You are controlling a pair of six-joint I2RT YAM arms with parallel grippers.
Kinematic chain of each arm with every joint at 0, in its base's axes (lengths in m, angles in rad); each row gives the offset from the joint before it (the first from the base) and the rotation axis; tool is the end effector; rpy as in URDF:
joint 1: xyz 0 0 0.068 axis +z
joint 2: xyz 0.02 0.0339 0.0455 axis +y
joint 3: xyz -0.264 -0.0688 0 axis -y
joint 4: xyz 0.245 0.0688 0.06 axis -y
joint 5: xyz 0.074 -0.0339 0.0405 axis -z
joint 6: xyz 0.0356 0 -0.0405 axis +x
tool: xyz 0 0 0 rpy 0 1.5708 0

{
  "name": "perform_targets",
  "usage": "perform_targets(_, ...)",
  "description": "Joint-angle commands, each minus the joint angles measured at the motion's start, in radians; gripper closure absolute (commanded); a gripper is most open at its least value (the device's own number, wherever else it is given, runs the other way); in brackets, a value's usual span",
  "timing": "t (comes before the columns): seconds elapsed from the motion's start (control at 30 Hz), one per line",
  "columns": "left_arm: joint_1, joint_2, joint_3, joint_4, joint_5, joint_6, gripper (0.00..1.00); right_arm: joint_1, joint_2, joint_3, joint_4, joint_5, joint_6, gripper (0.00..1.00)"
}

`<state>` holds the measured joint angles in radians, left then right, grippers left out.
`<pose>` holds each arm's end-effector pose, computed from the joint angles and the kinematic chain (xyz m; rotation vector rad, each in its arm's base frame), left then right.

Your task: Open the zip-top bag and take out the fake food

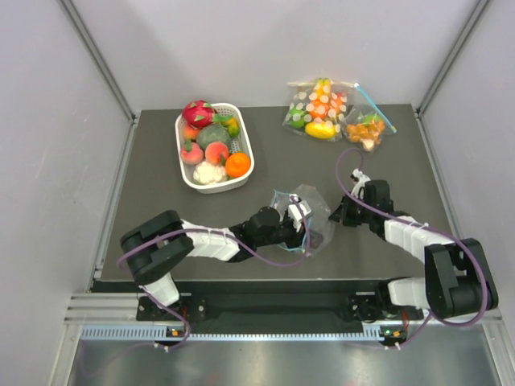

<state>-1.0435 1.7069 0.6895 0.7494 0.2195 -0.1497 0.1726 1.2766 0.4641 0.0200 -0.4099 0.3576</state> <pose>0.1646 -0.2981 0.1694 0.9929 1.6918 -1.0155 0.2245 0.0535 0.1536 0.0179 2.4023 0.7374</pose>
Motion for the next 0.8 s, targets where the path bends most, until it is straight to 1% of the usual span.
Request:
perform_targets(0.0,-0.006,-0.107,-0.03,-0.143,0.023,0.039,1.0,-0.035,0.02,0.068,0.034,0.005,-0.023,1.0)
perform_targets(0.17,-0.006,-0.256,-0.064,-0.261,0.004,0.038,1.0,-0.044,0.059,0.105,0.054,0.002,-0.017,1.0)
perform_targets(0.23,-0.006,-0.317,-0.068,-0.326,-0.043,0.038,1.0,-0.047,0.073,0.111,0.06,0.002,-0.017,1.0)
perform_targets(0.37,-0.006,-0.407,-0.094,-0.374,-0.149,0.026,1.0,-0.047,0.081,0.122,0.063,-0.007,-0.014,1.0)
perform_targets(0.43,-0.006,-0.456,-0.1,-0.404,-0.176,0.024,1.0,-0.047,0.076,0.12,0.06,-0.004,-0.016,1.0)
perform_targets(0.5,-0.006,-0.489,-0.105,-0.427,-0.177,0.021,1.0,-0.047,0.075,0.119,0.057,0.0,-0.017,1.0)
perform_targets(0.6,-0.006,-0.553,-0.099,-0.464,-0.138,0.013,1.0,-0.048,0.078,0.12,0.06,0.002,-0.019,1.0)
perform_targets(0.63,-0.006,-0.59,-0.094,-0.497,-0.137,0.009,1.0,-0.048,0.081,0.12,0.06,0.0,-0.019,1.0)
perform_targets(0.77,-0.006,-0.696,-0.074,-0.576,-0.192,-0.004,1.0,-0.048,0.087,0.122,0.066,-0.001,-0.019,1.0)
